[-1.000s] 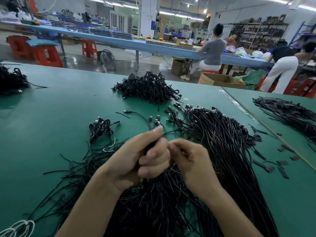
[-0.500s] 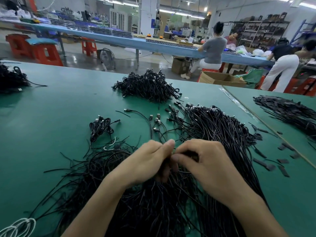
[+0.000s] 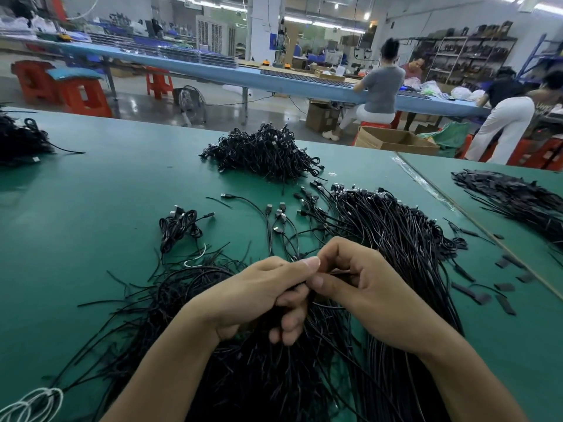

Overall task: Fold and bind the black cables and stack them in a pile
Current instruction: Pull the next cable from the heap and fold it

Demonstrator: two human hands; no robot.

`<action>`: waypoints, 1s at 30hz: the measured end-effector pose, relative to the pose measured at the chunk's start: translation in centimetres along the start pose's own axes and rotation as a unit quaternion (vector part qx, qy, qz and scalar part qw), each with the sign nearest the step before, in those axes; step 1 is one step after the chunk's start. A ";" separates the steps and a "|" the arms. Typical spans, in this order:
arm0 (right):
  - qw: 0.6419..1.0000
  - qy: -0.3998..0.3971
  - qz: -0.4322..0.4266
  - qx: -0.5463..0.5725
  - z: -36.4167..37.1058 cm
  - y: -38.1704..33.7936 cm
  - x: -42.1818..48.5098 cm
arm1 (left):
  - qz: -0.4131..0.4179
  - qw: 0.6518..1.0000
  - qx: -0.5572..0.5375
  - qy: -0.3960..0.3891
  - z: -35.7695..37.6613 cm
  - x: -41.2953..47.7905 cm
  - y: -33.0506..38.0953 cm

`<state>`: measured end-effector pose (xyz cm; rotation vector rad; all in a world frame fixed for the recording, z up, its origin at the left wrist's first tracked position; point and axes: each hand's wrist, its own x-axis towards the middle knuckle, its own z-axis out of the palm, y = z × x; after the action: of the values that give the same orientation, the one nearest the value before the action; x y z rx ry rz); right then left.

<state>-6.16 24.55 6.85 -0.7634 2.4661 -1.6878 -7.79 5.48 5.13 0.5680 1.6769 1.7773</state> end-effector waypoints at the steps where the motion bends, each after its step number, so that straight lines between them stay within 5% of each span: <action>1: 1.000 0.004 -0.006 -0.007 0.1 0.0 0.0 | 0.000 1.000 0.004 0.020 0.1 0.1 0.0; 7: 0.993 0.088 -0.015 -0.082 0.4 -0.2 0.4 | 0.069 0.974 0.074 0.205 0.7 1.4 -0.5; 11: 0.980 0.135 -0.073 -0.130 1.6 -0.6 0.7 | 0.032 0.985 -0.130 0.106 0.8 1.3 0.0; 13: 0.976 0.146 -0.090 -0.133 1.9 -0.8 1.0 | -0.008 0.989 -0.135 0.057 0.8 1.1 0.0; 19: 0.967 0.225 -0.035 -0.116 2.2 0.3 1.2 | 0.012 0.972 0.008 0.233 -0.4 1.0 -0.4; 21: 0.975 0.194 0.030 -0.102 2.7 1.2 0.7 | 0.059 0.958 -0.027 0.278 -1.3 0.8 -0.3; 23: 0.977 0.057 0.069 -0.192 3.6 2.1 0.2 | 0.099 0.942 -0.084 0.311 -1.8 0.6 -0.1; 26: 0.915 -0.130 0.046 -0.378 5.3 3.4 -0.2 | 0.123 0.919 -0.110 0.358 -1.8 0.7 -0.2; 30: 0.904 -0.069 -0.032 -0.421 6.3 4.0 -0.2 | 0.143 0.900 -0.089 0.402 -2.0 0.9 -0.3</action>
<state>-5.44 20.32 0.70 -0.9636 3.0402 -0.4575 -9.77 4.67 4.52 -0.0444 1.9691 2.5796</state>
